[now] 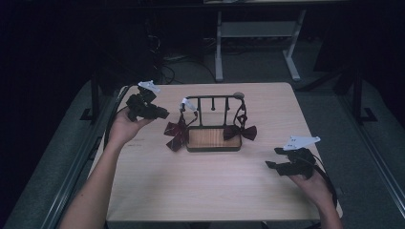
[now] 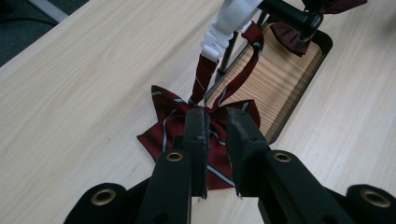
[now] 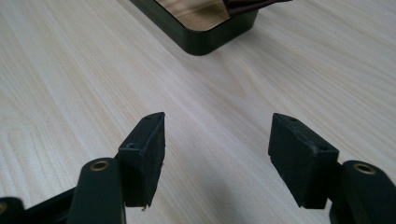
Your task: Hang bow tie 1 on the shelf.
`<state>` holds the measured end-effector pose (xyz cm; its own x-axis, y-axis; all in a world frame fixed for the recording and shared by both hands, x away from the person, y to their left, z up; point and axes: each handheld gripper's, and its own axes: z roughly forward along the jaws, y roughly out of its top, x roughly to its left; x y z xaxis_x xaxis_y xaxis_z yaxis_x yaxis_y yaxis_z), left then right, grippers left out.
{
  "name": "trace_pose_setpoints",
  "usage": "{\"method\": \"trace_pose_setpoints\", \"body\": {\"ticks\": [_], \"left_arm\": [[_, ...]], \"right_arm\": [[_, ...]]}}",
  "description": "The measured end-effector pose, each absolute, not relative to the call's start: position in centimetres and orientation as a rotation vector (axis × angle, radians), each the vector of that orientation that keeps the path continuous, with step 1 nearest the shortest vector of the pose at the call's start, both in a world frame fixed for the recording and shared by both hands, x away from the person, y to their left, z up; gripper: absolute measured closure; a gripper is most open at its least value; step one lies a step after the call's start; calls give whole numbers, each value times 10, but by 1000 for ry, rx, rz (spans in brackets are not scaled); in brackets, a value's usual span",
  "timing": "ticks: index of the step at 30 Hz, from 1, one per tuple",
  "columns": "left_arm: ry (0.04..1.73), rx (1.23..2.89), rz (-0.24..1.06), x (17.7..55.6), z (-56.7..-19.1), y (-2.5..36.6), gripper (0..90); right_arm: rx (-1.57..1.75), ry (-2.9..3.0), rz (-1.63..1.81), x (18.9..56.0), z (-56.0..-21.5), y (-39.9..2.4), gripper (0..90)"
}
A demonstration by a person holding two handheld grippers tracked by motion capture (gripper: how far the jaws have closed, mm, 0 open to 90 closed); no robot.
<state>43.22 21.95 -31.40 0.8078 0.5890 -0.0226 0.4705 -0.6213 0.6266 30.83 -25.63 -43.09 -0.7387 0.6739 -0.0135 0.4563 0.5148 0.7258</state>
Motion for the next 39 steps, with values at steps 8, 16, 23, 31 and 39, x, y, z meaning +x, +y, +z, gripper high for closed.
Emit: {"method": "trace_pose_setpoints", "body": {"ticks": [8,16,23,31,39], "left_arm": [[771,2361,240,433,-314,223,753],[752,2360,236,426,-319,224,718],[756,2362,222,424,-324,225,688],[724,2371,230,419,-322,223,632],[730,2361,211,418,-330,224,598]], "right_arm": [[972,2457,1043,305,-431,-258,334],[992,2455,1039,306,-432,-258,326],[1002,2453,1037,306,-433,-257,313],[1013,2448,1035,306,-433,-257,310],[1023,2436,1040,305,-432,-260,307]]}}
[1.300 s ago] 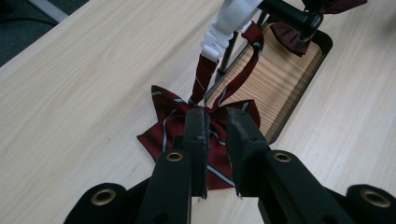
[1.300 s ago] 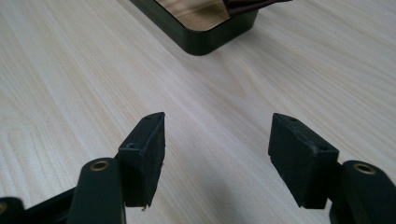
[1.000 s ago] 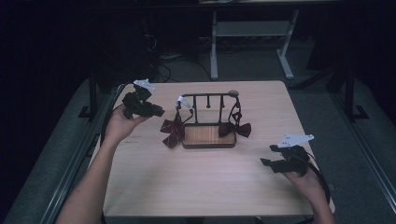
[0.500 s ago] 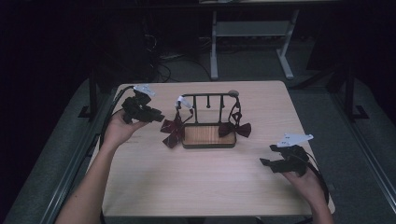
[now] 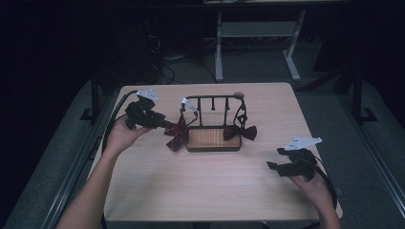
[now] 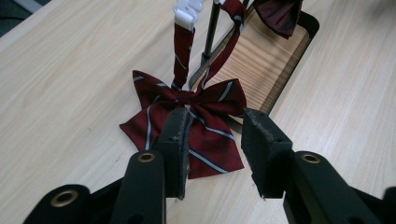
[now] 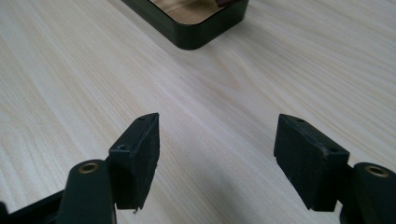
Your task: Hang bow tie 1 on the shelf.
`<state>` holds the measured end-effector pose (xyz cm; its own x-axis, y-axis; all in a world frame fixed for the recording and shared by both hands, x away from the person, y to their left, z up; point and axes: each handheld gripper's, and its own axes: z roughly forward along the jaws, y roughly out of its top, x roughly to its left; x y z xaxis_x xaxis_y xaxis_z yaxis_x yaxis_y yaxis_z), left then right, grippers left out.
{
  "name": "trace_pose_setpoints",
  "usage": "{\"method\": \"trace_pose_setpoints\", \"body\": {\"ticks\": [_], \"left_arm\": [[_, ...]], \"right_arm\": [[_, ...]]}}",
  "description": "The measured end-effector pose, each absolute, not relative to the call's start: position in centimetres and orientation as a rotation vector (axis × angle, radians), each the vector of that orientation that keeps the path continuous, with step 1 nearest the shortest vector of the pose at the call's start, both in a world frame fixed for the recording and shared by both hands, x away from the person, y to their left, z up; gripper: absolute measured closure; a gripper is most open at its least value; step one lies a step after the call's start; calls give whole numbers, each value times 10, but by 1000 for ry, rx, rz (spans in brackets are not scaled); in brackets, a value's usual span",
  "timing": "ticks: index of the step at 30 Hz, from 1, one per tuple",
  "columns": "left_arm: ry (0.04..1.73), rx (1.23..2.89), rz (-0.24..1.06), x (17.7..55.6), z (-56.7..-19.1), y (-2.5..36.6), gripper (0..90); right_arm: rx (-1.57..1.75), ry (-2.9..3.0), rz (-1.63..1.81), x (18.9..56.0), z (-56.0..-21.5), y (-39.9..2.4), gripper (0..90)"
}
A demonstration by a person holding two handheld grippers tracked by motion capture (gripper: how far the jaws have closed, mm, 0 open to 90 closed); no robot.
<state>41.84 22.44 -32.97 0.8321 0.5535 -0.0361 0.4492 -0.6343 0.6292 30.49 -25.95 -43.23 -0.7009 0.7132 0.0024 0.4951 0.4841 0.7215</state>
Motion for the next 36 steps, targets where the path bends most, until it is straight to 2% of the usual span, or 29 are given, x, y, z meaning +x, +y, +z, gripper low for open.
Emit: {"method": "trace_pose_setpoints", "body": {"ticks": [6,14,36], "left_arm": [[720,2399,212,415,-336,225,543],[725,2370,211,410,-342,228,488],[700,2368,194,396,-350,229,433]], "right_arm": [[1042,2425,1037,304,-432,-263,306],[1040,2427,1033,302,-432,-262,306],[1052,2420,1025,299,-433,-266,305]]}}
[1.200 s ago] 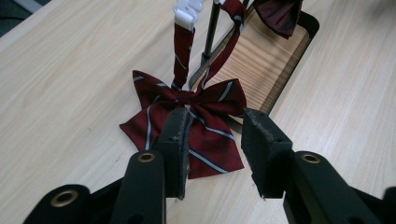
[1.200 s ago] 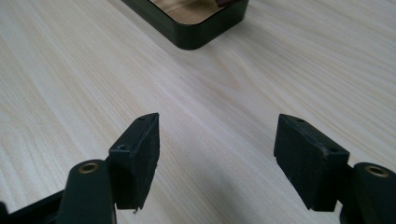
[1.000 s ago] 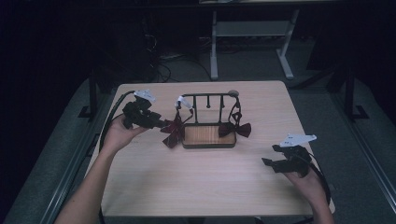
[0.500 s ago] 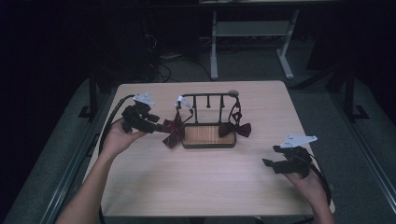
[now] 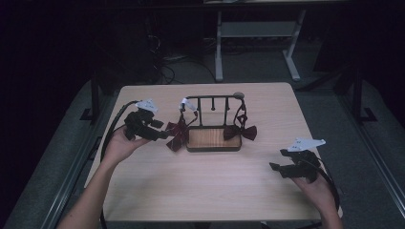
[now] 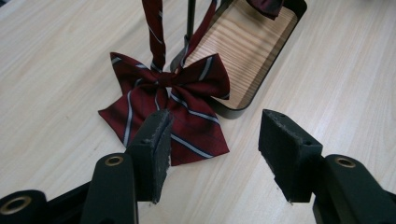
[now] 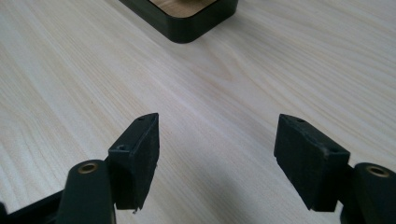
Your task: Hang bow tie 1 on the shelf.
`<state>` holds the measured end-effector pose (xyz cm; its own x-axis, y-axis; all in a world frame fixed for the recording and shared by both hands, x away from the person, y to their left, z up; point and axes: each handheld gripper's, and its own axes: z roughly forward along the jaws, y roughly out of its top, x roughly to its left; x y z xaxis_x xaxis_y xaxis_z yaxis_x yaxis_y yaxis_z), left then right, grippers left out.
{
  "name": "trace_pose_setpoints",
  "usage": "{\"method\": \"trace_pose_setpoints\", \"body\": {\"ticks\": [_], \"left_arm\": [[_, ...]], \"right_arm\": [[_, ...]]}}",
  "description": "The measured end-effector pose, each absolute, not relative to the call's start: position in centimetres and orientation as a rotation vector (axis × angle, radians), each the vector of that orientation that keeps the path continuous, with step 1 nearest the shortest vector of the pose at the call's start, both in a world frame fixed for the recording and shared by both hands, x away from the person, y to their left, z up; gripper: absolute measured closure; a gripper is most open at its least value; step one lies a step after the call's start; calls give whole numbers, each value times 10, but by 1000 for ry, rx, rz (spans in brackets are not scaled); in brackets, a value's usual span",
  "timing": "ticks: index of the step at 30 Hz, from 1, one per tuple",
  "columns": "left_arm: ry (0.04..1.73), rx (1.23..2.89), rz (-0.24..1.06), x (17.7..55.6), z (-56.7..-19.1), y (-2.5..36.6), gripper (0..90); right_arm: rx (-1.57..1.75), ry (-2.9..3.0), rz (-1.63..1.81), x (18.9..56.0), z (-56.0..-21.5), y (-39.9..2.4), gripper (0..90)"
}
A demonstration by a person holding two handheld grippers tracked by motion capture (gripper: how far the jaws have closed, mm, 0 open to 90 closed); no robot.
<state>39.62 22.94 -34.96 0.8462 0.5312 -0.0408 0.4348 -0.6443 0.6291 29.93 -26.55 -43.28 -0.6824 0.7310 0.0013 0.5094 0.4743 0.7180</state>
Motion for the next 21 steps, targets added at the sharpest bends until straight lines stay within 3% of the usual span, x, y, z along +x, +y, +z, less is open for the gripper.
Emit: {"method": "trace_pose_setpoints", "body": {"ticks": [21], "left_arm": [[736,2354,192,376,-373,244,391]], "right_arm": [[1048,2424,1013,294,-434,-267,303]]}}
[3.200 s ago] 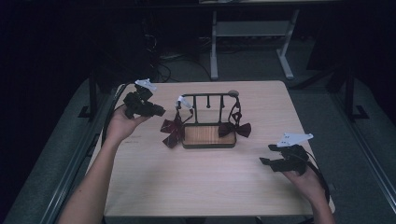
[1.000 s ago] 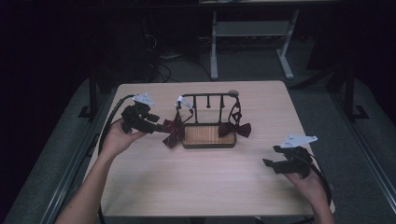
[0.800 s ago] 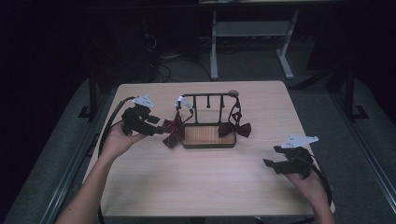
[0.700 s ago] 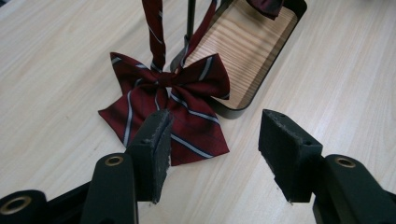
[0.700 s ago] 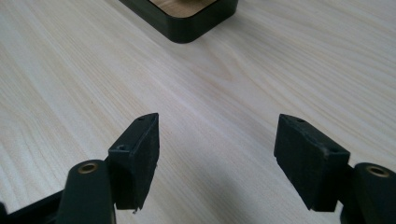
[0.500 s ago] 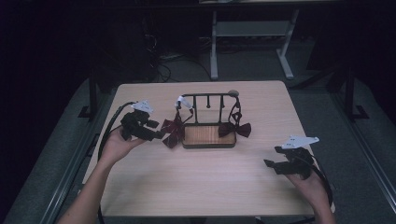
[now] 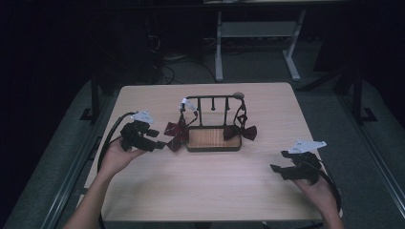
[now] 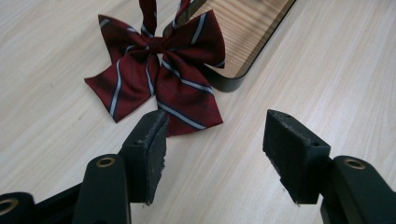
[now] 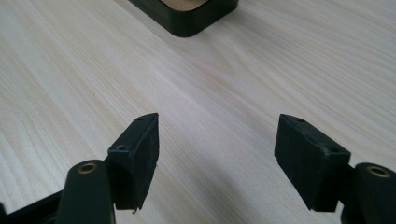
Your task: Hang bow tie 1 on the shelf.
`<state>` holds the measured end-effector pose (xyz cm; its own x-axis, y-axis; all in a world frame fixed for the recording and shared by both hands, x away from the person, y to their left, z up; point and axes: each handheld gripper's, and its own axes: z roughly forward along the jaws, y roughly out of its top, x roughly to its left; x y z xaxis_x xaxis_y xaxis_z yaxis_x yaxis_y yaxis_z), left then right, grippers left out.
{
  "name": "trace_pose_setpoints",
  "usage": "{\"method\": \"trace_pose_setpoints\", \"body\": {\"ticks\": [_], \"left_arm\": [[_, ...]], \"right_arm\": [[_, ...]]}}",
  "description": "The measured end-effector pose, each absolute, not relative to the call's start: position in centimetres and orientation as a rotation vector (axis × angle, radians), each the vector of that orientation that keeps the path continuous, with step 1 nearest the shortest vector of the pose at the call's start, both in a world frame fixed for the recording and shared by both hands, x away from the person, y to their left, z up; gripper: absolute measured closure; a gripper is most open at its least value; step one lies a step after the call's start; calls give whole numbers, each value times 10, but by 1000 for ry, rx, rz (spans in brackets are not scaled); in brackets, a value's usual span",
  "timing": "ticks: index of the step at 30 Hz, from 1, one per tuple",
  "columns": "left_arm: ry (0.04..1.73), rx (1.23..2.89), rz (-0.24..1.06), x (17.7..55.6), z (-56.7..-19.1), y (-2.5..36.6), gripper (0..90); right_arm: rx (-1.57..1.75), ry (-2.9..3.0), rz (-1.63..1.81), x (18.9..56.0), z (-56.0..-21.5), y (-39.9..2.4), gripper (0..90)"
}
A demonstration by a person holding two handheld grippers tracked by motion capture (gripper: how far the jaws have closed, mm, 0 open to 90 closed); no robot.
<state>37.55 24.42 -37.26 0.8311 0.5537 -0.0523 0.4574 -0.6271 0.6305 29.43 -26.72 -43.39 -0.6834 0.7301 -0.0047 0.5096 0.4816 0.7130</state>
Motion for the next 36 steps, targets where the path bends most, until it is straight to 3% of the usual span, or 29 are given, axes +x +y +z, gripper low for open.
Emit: {"method": "trace_pose_setpoints", "body": {"ticks": [36], "left_arm": [[787,2301,241,335,-406,268,306]], "right_arm": [[1059,2415,1018,289,-434,-272,302]]}}
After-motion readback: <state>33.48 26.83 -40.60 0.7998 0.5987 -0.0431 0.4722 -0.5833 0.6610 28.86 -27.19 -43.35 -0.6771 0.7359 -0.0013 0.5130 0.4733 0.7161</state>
